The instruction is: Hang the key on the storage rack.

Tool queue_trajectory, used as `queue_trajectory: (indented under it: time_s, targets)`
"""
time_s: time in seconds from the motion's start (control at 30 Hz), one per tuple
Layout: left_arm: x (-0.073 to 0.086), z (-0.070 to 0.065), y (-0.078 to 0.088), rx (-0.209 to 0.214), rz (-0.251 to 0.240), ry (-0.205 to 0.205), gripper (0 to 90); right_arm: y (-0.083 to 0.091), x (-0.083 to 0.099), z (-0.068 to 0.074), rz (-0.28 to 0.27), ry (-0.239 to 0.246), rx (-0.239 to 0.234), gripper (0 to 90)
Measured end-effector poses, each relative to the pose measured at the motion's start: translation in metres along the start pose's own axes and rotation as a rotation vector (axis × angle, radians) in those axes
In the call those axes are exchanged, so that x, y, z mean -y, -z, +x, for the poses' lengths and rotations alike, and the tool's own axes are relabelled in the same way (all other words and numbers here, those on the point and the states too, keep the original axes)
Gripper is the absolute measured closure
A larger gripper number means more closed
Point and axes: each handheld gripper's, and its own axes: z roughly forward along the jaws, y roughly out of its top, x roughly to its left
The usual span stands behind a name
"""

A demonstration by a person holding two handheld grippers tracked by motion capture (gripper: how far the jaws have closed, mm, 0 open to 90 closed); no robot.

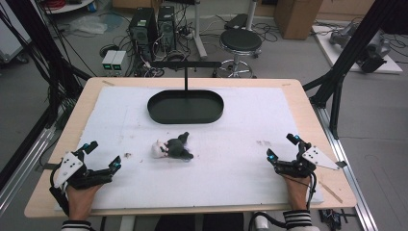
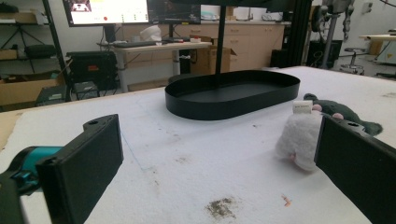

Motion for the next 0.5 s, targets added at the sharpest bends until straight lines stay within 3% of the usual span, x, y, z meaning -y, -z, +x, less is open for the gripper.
queue_trajectory:
  time_s: [0.23, 0.5]
  targets:
    - [-0.0003, -0.0016, -0.0008, 0.001, 0.007, -0.014, 1.7, 0.0001, 0.0, 0.0, -0.001, 0.0, 0.001, 0.3]
    - [-0.0011, 0.0001, -0.0028, 0.002, 0.028, 0.003, 1.7, -0.0003, -0.0001, 0.0005, -0.004, 0.006, 0.0, 0.3]
